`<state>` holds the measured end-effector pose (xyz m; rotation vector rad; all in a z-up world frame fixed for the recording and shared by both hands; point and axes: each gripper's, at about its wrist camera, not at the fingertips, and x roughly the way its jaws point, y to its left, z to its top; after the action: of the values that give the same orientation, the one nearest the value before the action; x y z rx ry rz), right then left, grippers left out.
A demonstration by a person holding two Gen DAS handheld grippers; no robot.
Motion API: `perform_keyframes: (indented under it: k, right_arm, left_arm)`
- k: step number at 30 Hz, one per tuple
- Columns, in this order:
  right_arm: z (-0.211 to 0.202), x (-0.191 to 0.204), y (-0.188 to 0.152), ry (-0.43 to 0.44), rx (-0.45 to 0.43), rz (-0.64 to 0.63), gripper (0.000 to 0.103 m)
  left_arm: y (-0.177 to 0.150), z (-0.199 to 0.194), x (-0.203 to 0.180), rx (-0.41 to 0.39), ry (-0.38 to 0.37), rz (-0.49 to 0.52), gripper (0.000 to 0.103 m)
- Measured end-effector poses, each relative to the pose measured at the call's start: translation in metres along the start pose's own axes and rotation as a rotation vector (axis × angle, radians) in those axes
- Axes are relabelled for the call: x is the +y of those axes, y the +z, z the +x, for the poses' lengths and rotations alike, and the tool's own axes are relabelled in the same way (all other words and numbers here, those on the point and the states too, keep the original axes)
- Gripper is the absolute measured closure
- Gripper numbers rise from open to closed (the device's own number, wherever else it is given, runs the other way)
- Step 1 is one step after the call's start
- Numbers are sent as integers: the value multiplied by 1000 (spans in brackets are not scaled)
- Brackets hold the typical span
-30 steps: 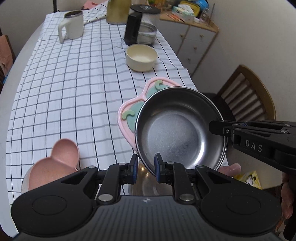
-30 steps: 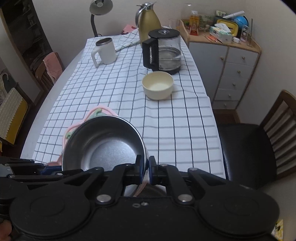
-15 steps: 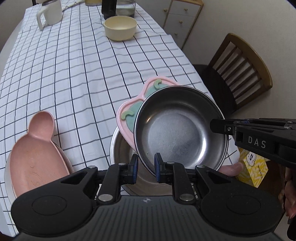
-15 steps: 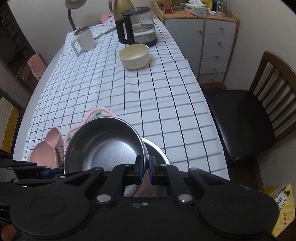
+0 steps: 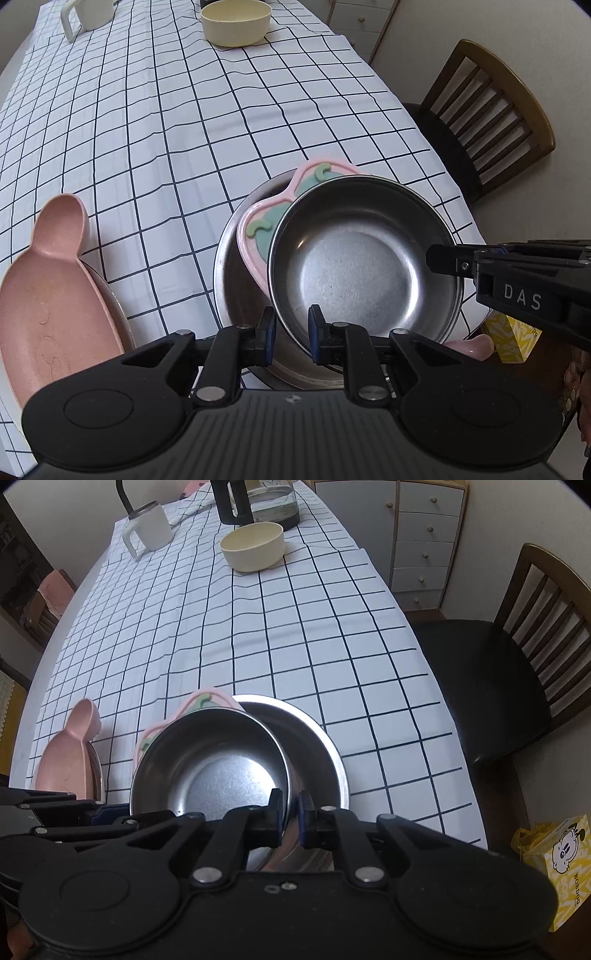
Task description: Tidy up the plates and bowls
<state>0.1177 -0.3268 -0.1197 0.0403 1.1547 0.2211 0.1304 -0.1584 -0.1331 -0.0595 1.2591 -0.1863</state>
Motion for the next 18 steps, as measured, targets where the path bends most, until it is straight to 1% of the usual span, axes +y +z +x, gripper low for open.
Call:
perform_keyframes:
  k: [3,13,18]
  right_arm:
    - [3,-1,0,0,0,9,93]
    - [15,6,7,1,-4,1,93]
    - [24,7,7,2,14,9,93]
  left_arm:
    - [0,5,2,10,1,-9,86]
    - [8,15,10,-1,28,-25,86]
    - [10,19,12,0,34,-28,87]
